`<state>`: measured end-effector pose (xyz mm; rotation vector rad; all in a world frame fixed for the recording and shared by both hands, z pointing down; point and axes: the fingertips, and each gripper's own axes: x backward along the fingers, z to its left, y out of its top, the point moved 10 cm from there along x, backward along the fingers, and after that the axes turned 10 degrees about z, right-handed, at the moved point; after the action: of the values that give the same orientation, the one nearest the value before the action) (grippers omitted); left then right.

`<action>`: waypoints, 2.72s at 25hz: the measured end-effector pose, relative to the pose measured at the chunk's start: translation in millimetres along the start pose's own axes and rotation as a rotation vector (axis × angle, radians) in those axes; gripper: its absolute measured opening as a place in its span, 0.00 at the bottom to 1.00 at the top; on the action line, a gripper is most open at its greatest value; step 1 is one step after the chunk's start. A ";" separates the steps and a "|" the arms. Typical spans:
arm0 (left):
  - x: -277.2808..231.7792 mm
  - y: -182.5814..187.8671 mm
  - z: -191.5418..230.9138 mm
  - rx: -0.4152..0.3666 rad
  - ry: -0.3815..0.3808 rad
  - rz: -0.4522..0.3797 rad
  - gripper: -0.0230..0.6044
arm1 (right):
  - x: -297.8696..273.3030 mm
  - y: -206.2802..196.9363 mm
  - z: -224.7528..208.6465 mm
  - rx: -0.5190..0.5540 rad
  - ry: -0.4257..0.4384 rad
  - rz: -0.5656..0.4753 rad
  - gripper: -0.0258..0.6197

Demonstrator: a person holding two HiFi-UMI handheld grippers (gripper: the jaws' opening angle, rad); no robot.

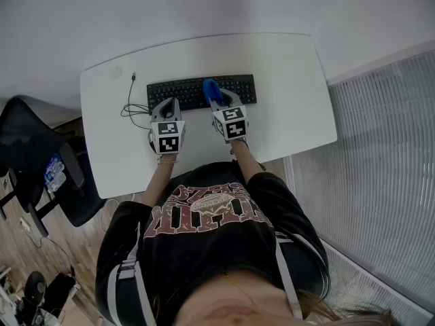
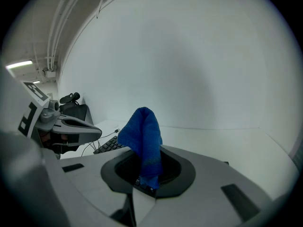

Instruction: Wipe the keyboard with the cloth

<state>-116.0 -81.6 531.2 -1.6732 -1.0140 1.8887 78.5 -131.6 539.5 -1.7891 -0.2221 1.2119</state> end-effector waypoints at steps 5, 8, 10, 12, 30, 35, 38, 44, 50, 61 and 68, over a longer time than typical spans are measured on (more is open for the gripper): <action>12.1 21.9 -9.7 -0.020 -0.016 -0.073 0.09 | 9.0 16.4 11.5 0.032 0.024 -0.054 0.14; 20.8 32.7 -17.5 -0.032 -0.022 -0.118 0.09 | 18.9 26.0 16.6 0.051 0.034 -0.101 0.14; 25.7 40.8 -20.8 -0.036 -0.025 -0.148 0.09 | 25.2 34.5 19.5 0.064 0.039 -0.136 0.14; 30.6 50.8 -21.8 -0.033 -0.030 -0.178 0.09 | 31.0 46.7 22.8 0.087 0.041 -0.169 0.14; 103.1 122.2 -23.7 -0.029 -0.040 -0.447 0.09 | 97.1 132.0 59.6 0.207 0.046 -0.407 0.14; 116.0 130.6 -29.7 -0.033 -0.041 -0.498 0.09 | 110.3 139.2 60.0 0.204 0.043 -0.444 0.14; 120.8 132.5 -32.6 -0.035 -0.047 -0.517 0.09 | 116.5 142.3 61.1 0.200 0.041 -0.459 0.14; 124.6 134.1 -34.0 -0.038 -0.047 -0.532 0.09 | 122.0 146.2 63.3 0.206 0.040 -0.479 0.14; 125.7 135.0 -32.1 -0.037 -0.046 -0.535 0.09 | 121.4 146.1 64.5 0.202 0.042 -0.477 0.14; 129.6 137.1 -32.8 -0.042 -0.049 -0.533 0.09 | 123.3 146.4 64.7 0.199 0.031 -0.468 0.14; 127.2 135.2 -32.7 -0.048 -0.045 -0.534 0.09 | 120.8 143.1 63.4 0.199 0.037 -0.466 0.14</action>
<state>-87.4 -69.1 345.3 -1.2217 -1.3698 1.5579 40.5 -101.4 347.8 -1.4783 -0.4531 0.8356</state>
